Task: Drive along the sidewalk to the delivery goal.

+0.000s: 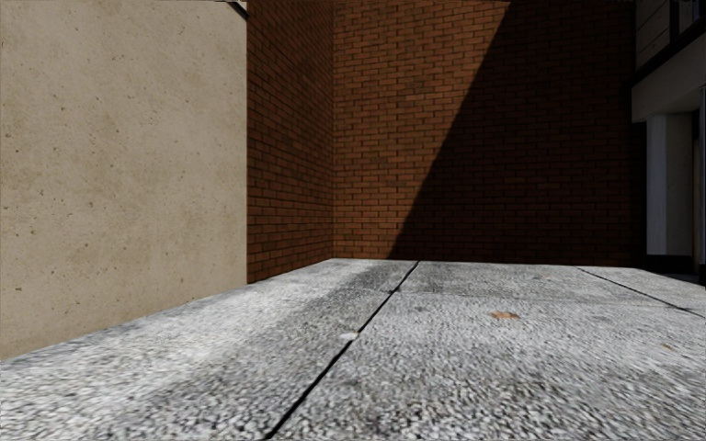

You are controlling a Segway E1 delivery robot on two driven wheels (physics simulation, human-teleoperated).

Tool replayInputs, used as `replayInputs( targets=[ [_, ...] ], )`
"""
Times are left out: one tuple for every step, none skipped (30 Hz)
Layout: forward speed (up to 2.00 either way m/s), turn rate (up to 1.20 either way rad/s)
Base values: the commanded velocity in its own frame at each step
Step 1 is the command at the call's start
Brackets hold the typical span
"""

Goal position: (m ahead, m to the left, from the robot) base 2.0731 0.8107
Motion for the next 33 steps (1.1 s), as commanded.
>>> replayInputs(
  targets=[
    [1.30,0.35],
    [1.30,0.35],
    [1.30,0.35],
    [1.30,0.35],
    [1.30,0.35],
    [1.30,0.35],
    [1.30,0.35],
    [1.30,0.35],
    [1.30,0.35],
    [1.30,0.35],
    [1.30,0.35],
    [1.30,0.35],
    [1.30,0.35],
    [1.30,0.35],
    [1.30,0.35],
    [1.30,0.35],
    [1.30,0.35],
    [1.30,0.35],
    [1.30,0.35],
    [1.30,0.35],
    [1.30,0.35],
    [1.30,0.34],
    [1.30,0.18],
    [1.30,0.18],
    [1.30,0.07],
    [1.30,0.04],
    [1.30,0.00],
    [1.30,0.00],
    [1.19,0.00],
    [0.00,0.00],
    [0.00,0.00],
    [0.00,0.00],
    [0.00,0.00]
  ],
)
